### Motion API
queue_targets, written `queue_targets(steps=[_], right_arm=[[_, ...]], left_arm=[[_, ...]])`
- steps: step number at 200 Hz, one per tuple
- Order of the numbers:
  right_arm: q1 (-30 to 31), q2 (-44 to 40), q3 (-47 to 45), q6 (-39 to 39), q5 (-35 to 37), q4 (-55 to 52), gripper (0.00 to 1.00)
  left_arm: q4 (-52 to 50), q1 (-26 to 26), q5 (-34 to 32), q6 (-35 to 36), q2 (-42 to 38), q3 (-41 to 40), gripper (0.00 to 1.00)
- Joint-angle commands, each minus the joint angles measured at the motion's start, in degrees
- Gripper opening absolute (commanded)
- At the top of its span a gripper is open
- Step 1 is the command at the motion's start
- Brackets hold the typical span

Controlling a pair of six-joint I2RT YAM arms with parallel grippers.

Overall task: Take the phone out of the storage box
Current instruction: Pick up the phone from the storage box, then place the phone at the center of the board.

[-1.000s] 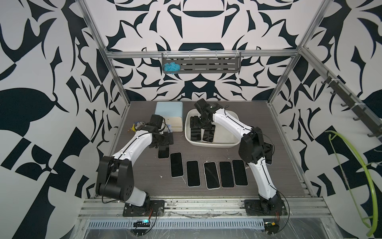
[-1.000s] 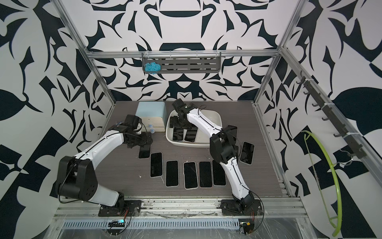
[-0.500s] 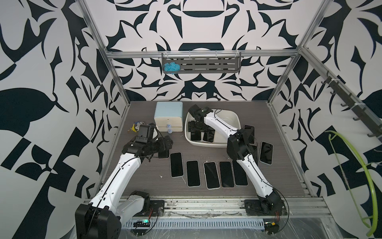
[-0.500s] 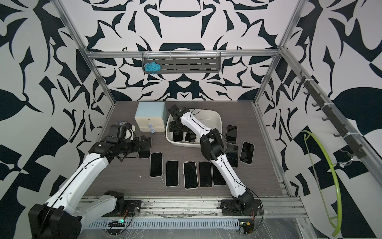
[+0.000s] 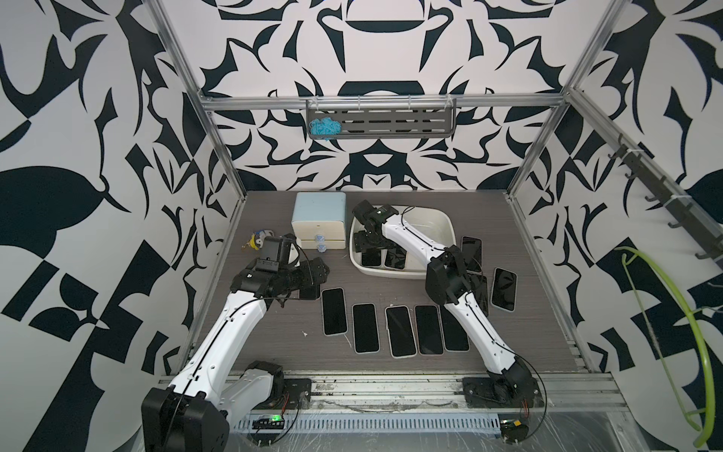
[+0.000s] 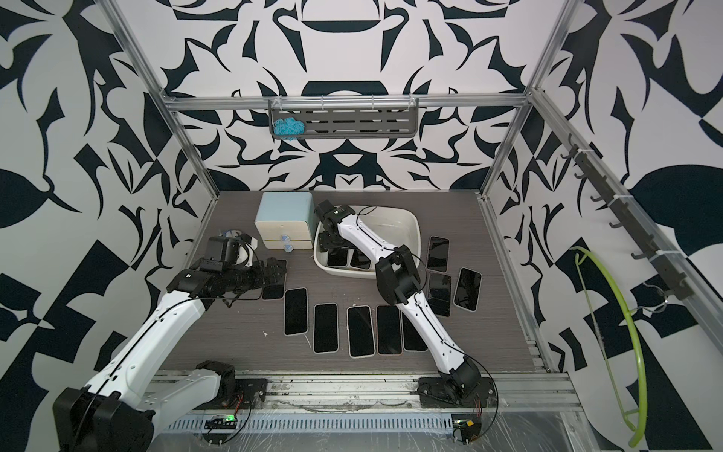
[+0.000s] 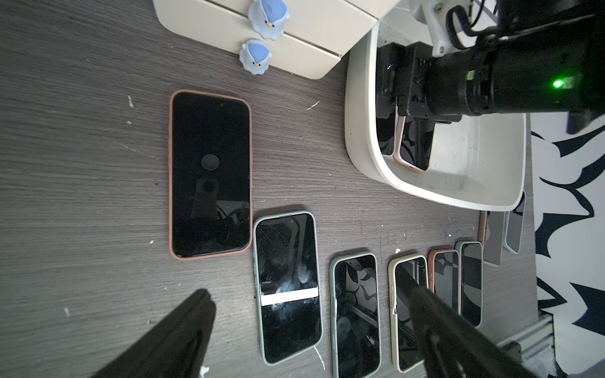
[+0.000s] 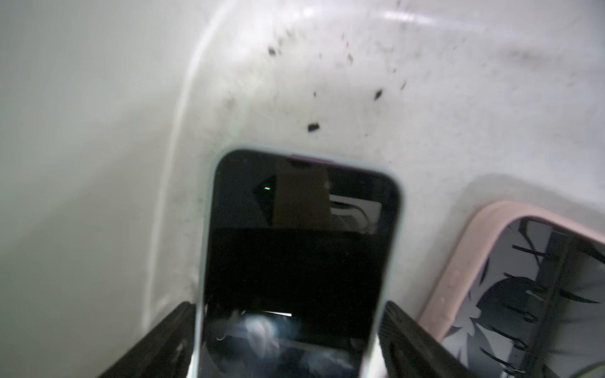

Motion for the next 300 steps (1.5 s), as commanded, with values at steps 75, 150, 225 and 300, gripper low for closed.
queue_targets(steps=[75,150,225,300], right_arm=[[-0.61,-1.18,-6.13,-4.84,0.31,-1.84,0.80],[-1.21,-12.15,-11.41,-5.69,-4.67,6.47,0.74],[-3.58,-19.94,-14.00,-5.05,-8.26,8.09,0.72],[-5.92,-31.81,-26.85,-3.85,-8.24,12.55,0.71]], left_arm=[[-2.23,-0.02,3.45,-0.18,2.11,1.74,1.00],[0.25,-0.01,2.60,-3.46,-1.59,-1.61,1.00],[2.01,-0.02,3.42,-4.66,-3.47,-3.00,1.00],[6.77,-0.02,5.33,-4.81,-3.33,-3.30,1.00]])
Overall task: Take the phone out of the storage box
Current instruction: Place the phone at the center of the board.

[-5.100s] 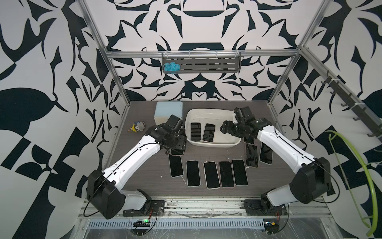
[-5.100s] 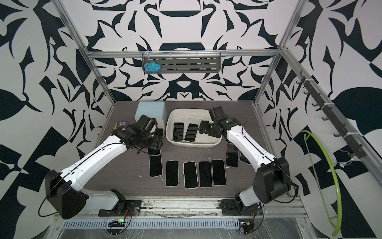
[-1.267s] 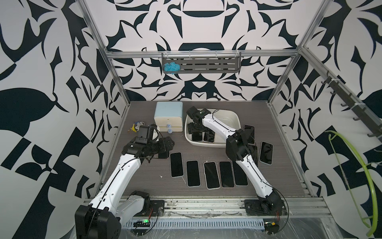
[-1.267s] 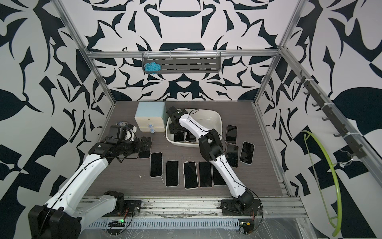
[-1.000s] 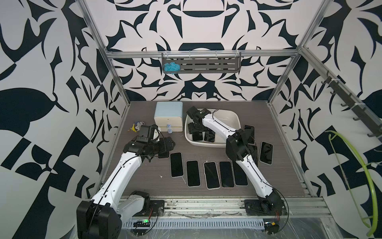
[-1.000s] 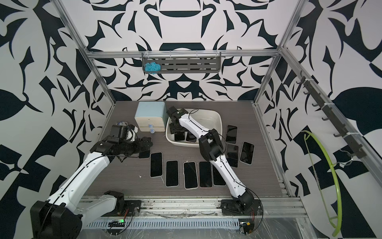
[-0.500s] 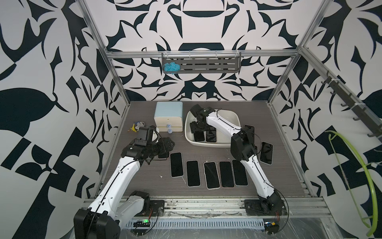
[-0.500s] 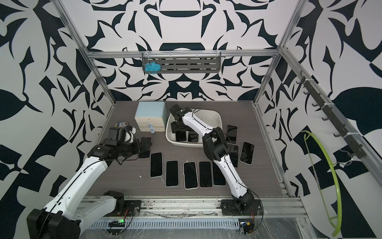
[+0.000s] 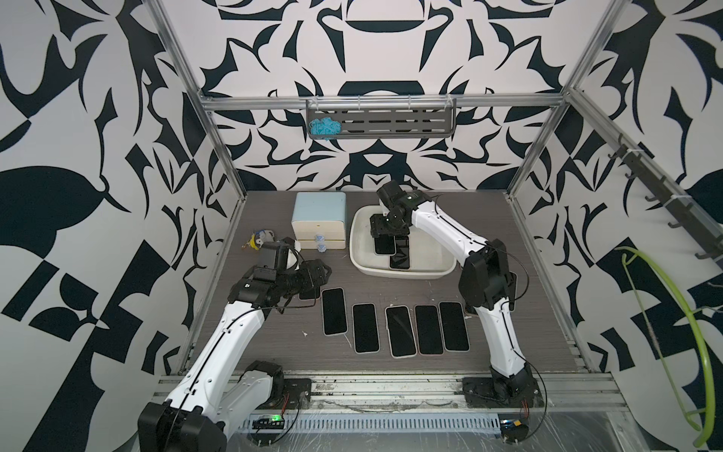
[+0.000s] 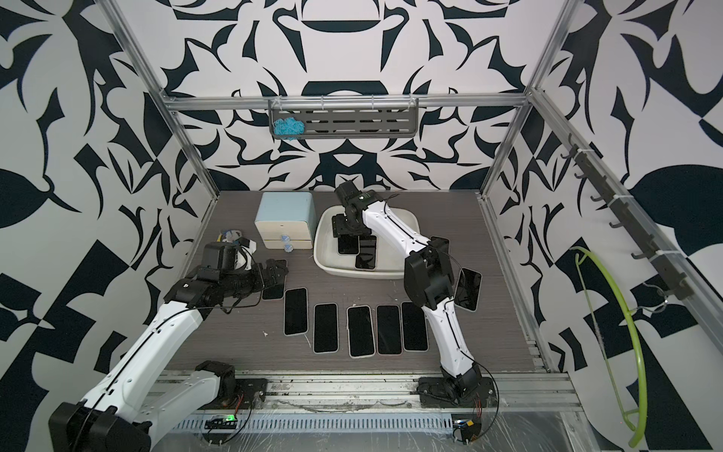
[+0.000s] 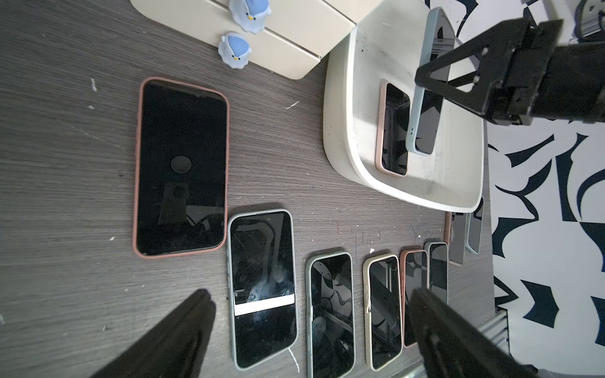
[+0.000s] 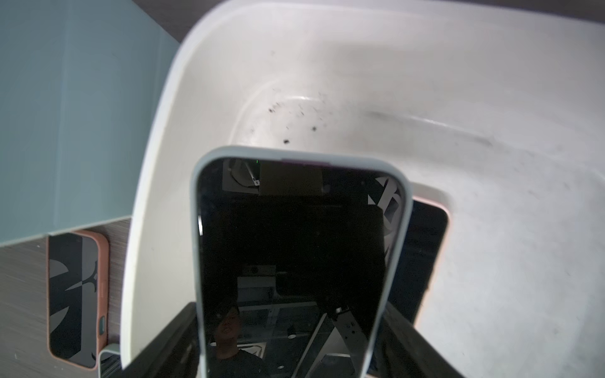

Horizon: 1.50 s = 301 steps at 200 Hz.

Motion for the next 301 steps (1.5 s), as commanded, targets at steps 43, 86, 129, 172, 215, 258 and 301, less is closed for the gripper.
queue_targets(steps=[43,86,129,172,215,258,301], right_arm=[[-0.94,-14.04,-9.92,1.32,-0.28,4.52,0.71],[1.47,-18.28,-14.99,6.14,-1.84,4.27,0.70],[7.96,-19.46,-16.09,11.52,-4.14,5.83,0.70],[12.77,-18.98,-13.80,15.15,-5.75,6.29,0.70],[15.31,-18.75,-10.80,16.71,-5.90,5.59,0.69],[15.72,-18.24,-9.49,17.71,-7.17,5.98,0.70],[16.27,-16.59,-9.92,19.99,-10.51,8.74,0.69]], left_arm=[[4.65,-0.02,3.54,-0.47,-0.92,-0.56,1.00],[11.98,-1.44,7.95,-4.41,-1.26,-2.56,0.95],[23.15,-8.99,10.95,-8.87,-0.46,-5.67,0.92],[26.10,-10.56,10.99,-10.02,1.60,-6.32,0.90],[23.29,-10.65,10.50,-7.62,4.72,-4.02,0.76],[22.52,-10.65,8.78,-7.33,5.78,-3.16,0.49],[22.24,-10.65,7.97,-7.01,6.00,-2.32,0.13]])
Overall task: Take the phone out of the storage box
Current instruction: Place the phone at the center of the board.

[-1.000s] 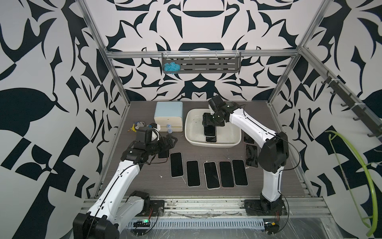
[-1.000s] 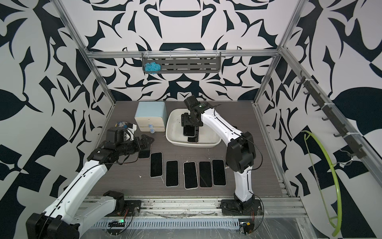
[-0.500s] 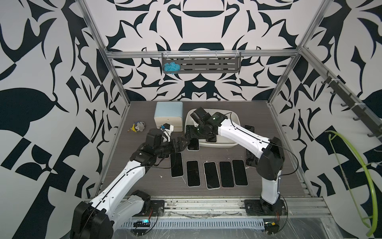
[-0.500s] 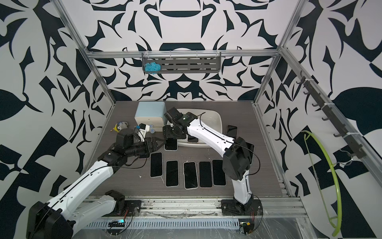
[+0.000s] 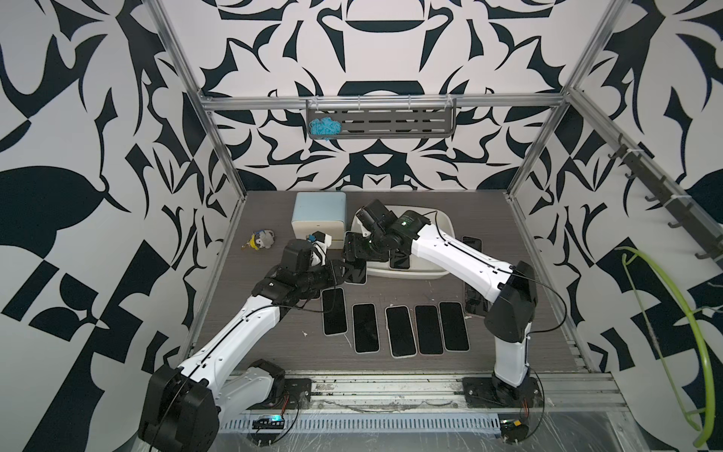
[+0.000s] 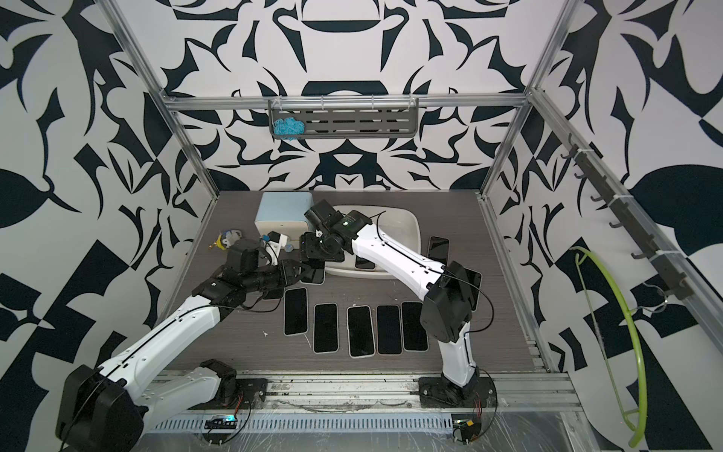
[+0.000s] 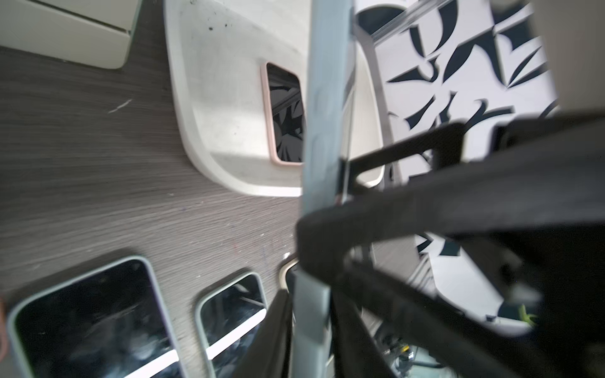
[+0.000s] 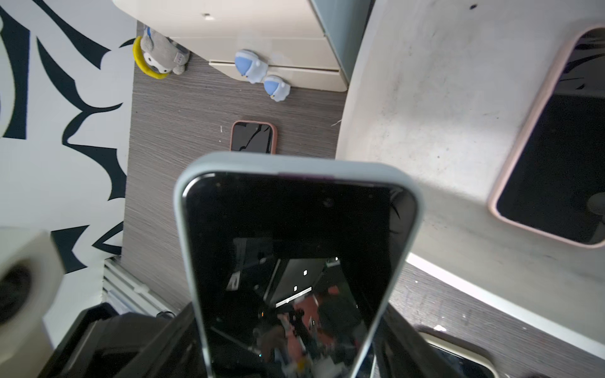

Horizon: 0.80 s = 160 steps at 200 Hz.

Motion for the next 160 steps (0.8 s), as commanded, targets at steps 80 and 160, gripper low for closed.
queue_targets(steps=[80,160], right_arm=[[-2.37,0.98,4.88,-0.29,-4.63,3.47,0.86],[-6.83,-0.24,0.83,-2.91,-6.50,4.47,0.87]], left_arm=[[-20.21,0.58,-9.27,3.61,-9.33,4.02,0.00],[-40.23,8.16,-28.62,5.82,-13.07,6.38,0.00]])
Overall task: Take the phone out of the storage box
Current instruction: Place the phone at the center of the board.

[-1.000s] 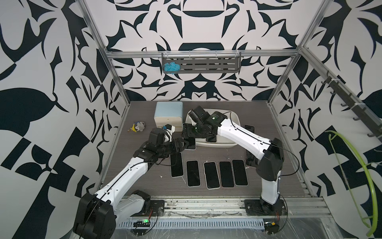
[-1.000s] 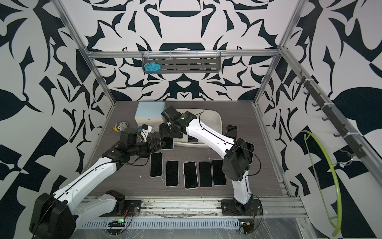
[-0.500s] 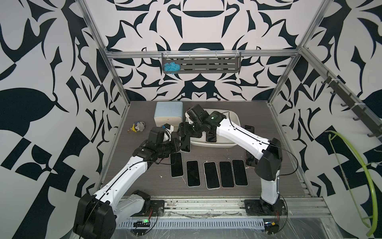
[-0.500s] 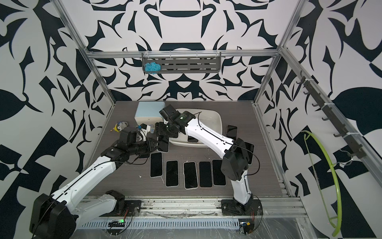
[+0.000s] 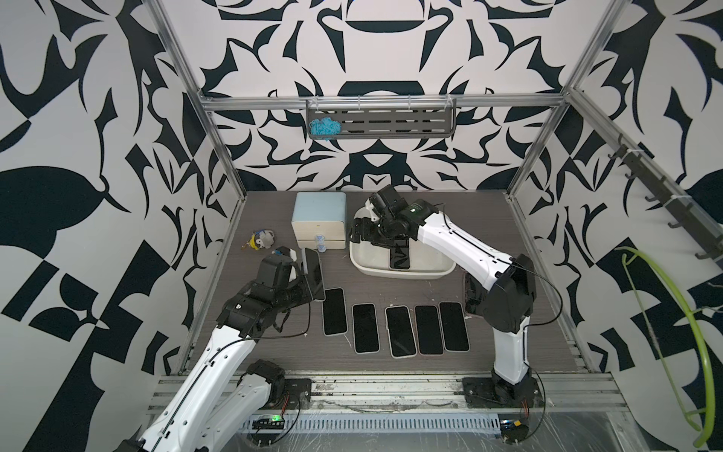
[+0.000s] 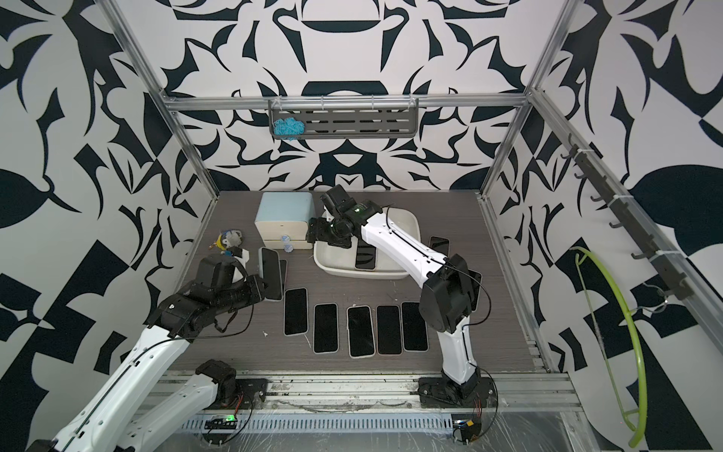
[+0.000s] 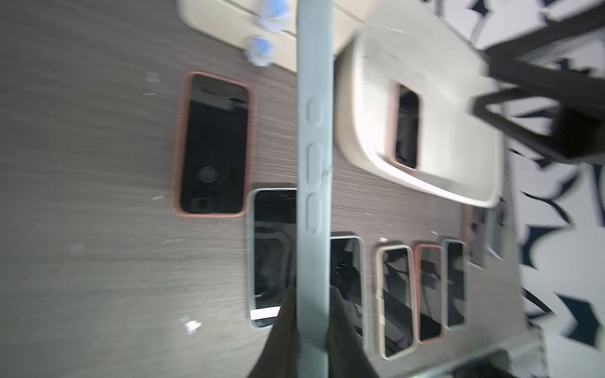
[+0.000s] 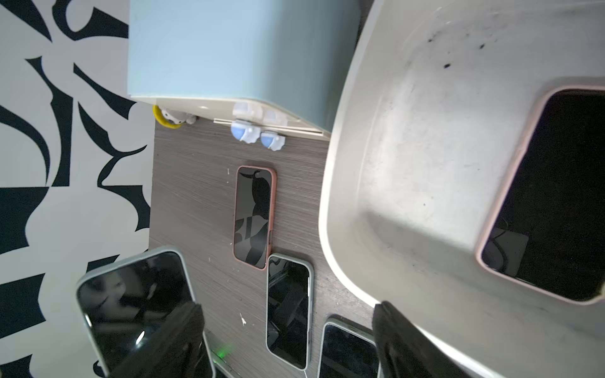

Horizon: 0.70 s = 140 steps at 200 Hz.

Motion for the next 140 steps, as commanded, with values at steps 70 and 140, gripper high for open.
queue_targets(steps=[70,140], right_arm=[[0.56,-6.14,-8.58,0.02,-2.90,5.21,0.87],[-3.20,-8.35,-9.53,-4.39,5.04,-3.89,0.88]], left_arm=[[-4.38,18.60,3.37,13.29,16.19,5.55,0.00],[-0.86,21.45,5.23,25.55,30.68,10.54,0.00]])
